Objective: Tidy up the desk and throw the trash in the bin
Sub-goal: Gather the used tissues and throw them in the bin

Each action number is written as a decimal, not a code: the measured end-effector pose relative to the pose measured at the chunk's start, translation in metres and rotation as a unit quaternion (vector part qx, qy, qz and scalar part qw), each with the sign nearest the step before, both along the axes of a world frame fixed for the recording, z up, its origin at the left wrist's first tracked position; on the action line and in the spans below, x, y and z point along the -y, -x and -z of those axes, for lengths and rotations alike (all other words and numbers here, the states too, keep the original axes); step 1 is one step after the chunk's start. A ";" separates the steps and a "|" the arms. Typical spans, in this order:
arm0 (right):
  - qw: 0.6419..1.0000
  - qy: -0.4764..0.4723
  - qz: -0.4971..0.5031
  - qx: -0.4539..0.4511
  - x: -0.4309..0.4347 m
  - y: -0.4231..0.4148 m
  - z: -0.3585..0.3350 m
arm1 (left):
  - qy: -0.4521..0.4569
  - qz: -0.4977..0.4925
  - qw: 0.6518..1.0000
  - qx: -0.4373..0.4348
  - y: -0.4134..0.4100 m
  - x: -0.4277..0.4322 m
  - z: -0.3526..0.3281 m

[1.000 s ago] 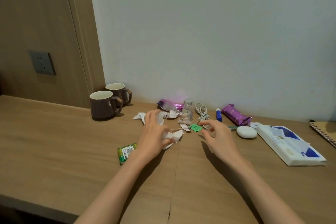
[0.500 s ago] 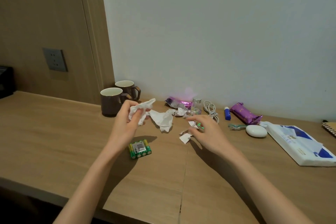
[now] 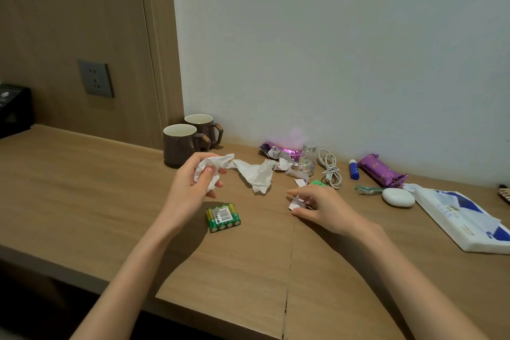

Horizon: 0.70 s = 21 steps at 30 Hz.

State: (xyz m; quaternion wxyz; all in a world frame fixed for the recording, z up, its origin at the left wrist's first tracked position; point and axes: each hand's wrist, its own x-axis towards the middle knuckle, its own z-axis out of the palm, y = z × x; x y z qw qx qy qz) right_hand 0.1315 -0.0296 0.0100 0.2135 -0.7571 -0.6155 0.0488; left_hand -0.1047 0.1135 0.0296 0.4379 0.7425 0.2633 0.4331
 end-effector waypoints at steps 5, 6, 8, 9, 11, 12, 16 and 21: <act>0.997 -0.002 0.009 0.083 0.008 0.017 -0.003 | -0.007 0.009 1.000 0.005 0.001 0.008 -0.003; 0.994 -0.009 0.011 0.105 0.009 0.019 -0.003 | -0.007 0.010 1.000 0.006 0.002 0.010 -0.004; 0.989 -0.029 0.020 0.144 0.009 0.019 -0.003 | -0.009 0.011 1.000 0.004 0.005 0.015 -0.005; 0.987 -0.039 0.029 0.155 0.010 0.018 -0.003 | -0.010 0.012 1.000 0.002 0.008 0.017 -0.006; 0.986 -0.066 0.045 0.146 0.009 0.017 -0.002 | -0.013 0.011 1.000 -0.004 0.014 0.022 -0.009; 0.987 -0.090 0.053 0.120 0.010 0.017 -0.003 | -0.016 0.010 1.000 -0.006 0.018 0.024 -0.011; 0.968 -0.243 0.062 -0.013 0.013 0.035 -0.025 | -0.021 -0.002 1.000 0.011 0.040 0.033 -0.023; 0.919 -0.382 0.027 -0.089 0.023 0.069 -0.078 | -0.006 -0.030 0.998 0.049 0.074 0.045 -0.041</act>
